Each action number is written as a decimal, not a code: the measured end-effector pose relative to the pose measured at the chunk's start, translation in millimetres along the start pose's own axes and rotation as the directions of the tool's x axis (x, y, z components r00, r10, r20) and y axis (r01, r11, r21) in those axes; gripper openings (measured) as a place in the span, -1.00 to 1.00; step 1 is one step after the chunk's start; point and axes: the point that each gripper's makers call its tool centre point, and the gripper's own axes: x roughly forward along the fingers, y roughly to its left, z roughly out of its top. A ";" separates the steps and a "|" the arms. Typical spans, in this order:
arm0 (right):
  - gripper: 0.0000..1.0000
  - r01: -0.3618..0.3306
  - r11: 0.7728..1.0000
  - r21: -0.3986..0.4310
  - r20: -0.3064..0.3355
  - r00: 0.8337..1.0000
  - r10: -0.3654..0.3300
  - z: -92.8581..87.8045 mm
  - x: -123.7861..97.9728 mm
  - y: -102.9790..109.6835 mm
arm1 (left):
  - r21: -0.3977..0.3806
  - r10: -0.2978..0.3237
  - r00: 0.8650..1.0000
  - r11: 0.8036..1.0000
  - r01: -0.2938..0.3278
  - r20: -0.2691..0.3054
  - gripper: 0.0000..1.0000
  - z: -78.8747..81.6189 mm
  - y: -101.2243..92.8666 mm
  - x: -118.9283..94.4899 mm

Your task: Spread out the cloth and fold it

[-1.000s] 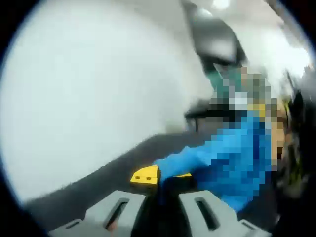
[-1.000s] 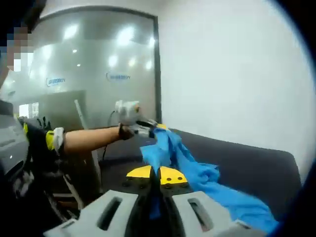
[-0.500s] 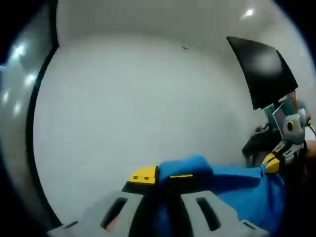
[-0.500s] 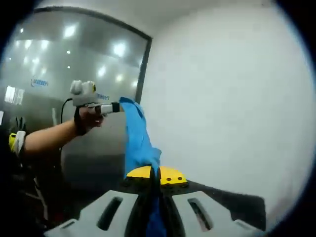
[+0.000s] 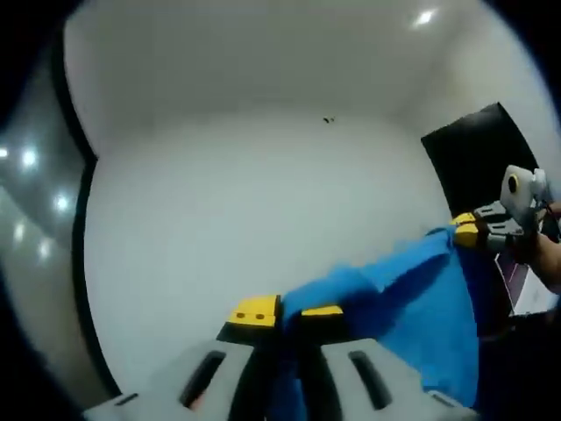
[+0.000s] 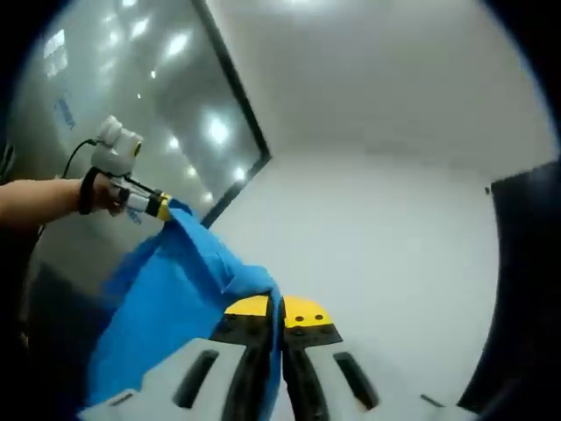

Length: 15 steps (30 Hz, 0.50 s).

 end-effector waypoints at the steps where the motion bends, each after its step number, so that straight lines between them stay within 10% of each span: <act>1: -0.99 -0.001 1.000 -0.026 0.001 1.000 0.001 7.7 1.6 -2.5 | 0.006 -0.002 1.000 1.000 0.002 -0.002 -0.93 2.1 0.1 -0.1; 7: -0.99 -0.010 0.995 -0.104 -0.055 0.998 0.005 -24.1 25.3 -3.3 | 0.005 -0.021 0.998 1.000 0.021 -0.054 -0.95 -37.9 4.6 20.7; 13: -0.99 -0.006 0.999 -0.050 -0.269 0.963 -0.008 -162.7 70.7 -16.4 | -0.052 -0.074 0.956 0.997 0.062 -0.283 -0.97 -160.6 -1.3 91.3; 15: -1.00 0.058 0.997 -0.053 -0.343 0.937 -0.073 -192.7 93.0 -38.4 | -0.044 -0.023 0.959 0.999 0.011 -0.281 -1.00 -168.4 6.9 117.5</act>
